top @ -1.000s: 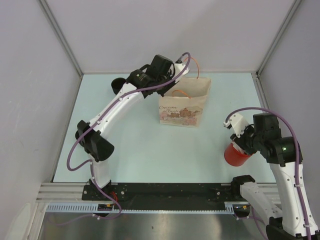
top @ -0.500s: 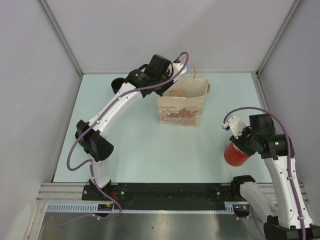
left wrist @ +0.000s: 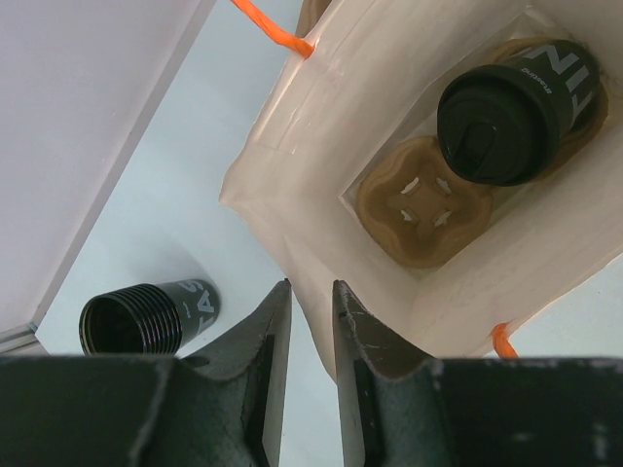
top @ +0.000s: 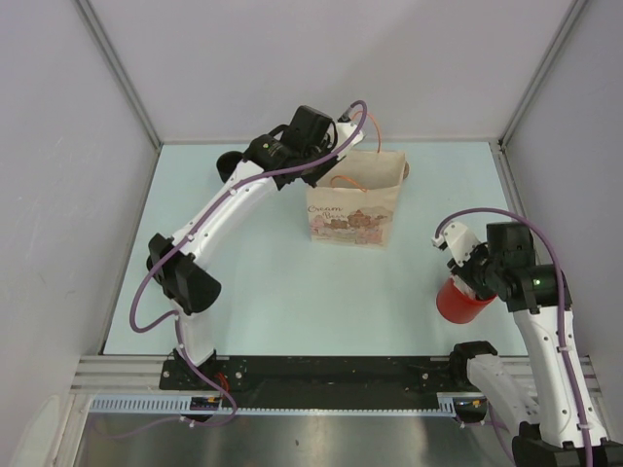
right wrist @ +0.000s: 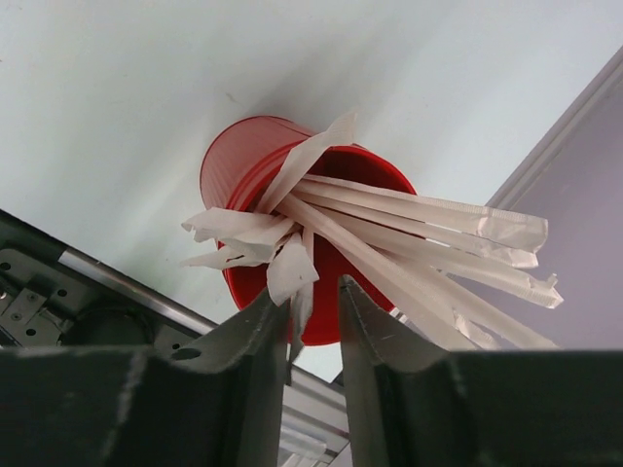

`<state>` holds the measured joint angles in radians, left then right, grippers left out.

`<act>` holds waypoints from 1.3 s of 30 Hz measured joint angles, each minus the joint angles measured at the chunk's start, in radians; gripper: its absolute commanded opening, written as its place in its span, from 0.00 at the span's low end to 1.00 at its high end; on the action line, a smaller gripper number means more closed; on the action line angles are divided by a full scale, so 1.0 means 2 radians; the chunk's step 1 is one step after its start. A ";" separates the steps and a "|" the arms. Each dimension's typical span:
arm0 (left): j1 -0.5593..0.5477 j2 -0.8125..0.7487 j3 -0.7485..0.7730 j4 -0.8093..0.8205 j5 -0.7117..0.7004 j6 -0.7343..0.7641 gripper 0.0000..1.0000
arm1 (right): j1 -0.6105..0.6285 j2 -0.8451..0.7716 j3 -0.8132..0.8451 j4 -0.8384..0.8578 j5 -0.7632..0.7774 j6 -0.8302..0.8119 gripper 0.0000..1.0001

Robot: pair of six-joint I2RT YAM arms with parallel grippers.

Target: Pack the takeout coffee

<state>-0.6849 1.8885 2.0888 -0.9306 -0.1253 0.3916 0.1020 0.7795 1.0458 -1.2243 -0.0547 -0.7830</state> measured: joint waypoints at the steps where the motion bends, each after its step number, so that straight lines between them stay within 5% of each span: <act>1: 0.000 0.000 0.000 0.000 0.000 0.000 0.29 | -0.001 0.000 -0.004 0.003 0.000 0.000 0.22; 5: 0.000 -0.001 0.000 0.000 0.000 0.000 0.33 | -0.002 0.001 -0.013 0.011 -0.003 -0.002 0.09; 9: 0.000 -0.004 0.000 0.000 0.001 0.000 0.50 | -0.003 0.000 -0.014 0.015 -0.003 -0.002 0.02; 12: 0.000 -0.005 0.000 0.000 0.002 0.000 0.63 | -0.003 0.000 -0.014 0.016 0.001 -0.002 0.01; 26: 0.001 -0.019 0.000 -0.001 0.016 0.000 0.95 | -0.003 -0.019 0.036 0.005 0.012 0.008 0.00; 39: 0.004 -0.081 0.005 -0.008 0.046 0.000 0.99 | -0.003 -0.014 0.217 -0.010 0.018 0.025 0.00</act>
<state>-0.6769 1.7260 2.0979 -0.9470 -0.0334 0.3916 0.0956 0.7517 1.4803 -1.2434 -0.0193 -0.7326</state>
